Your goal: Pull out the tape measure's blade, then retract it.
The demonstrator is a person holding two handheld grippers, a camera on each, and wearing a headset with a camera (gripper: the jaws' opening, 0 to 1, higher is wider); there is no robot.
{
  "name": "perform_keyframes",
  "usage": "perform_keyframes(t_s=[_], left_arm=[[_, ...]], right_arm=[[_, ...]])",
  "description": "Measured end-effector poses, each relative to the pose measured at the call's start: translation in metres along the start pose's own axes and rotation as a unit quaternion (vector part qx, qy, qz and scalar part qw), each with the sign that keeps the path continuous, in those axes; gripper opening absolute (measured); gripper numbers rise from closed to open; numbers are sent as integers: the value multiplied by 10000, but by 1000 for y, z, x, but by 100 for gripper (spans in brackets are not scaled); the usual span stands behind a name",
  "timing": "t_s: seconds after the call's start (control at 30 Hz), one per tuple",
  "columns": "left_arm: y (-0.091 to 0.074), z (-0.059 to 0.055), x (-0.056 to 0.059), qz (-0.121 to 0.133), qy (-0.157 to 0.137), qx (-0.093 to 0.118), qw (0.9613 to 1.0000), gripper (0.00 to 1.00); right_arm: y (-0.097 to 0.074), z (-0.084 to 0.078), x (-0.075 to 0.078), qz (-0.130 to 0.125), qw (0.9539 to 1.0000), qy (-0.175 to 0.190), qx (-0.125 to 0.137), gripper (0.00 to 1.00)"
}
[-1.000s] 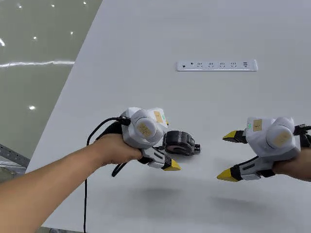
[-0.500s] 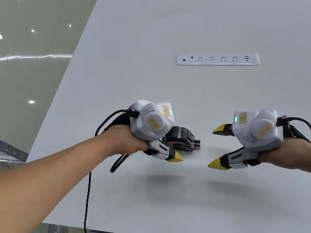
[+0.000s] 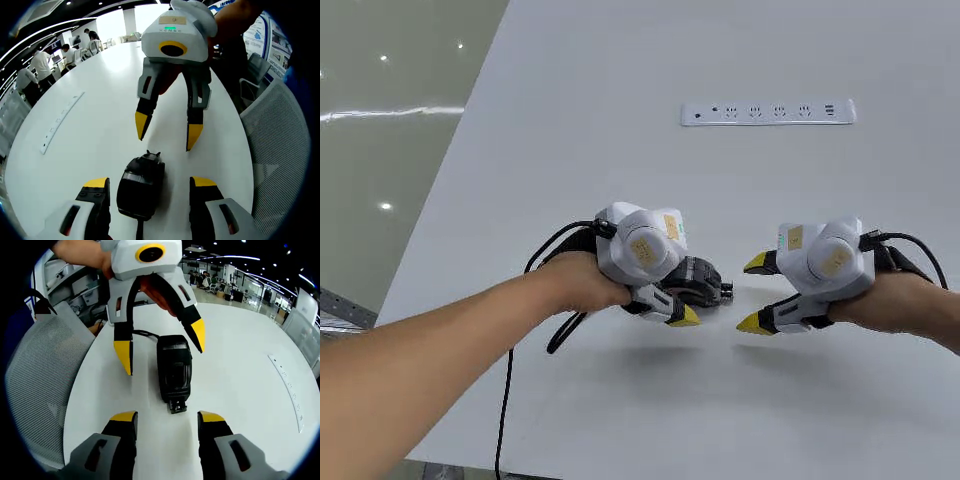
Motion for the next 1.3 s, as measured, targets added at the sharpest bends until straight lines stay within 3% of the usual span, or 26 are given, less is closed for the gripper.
perform_keyframes(t_s=[0.93,1.3], left_arm=[[5,-1,-3,26,269,-76,9996,43],[5,0,-7,56,354,-90,9993,37]], right_arm=[[19,-2,15,112,9997,-192,-44,26],[26,-3,20,143,9993,-292,-172,19]])
Point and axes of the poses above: the centre of the closed fingertips' face, and the gripper's own axes: y roughly forward along the fingers, x roughly to its right, z roughly out of its top, the point moved 7 cm from there along -y, roughly backward along the fingers, and after that the axes turned 10 degrees about z, right-handed, at the moved point
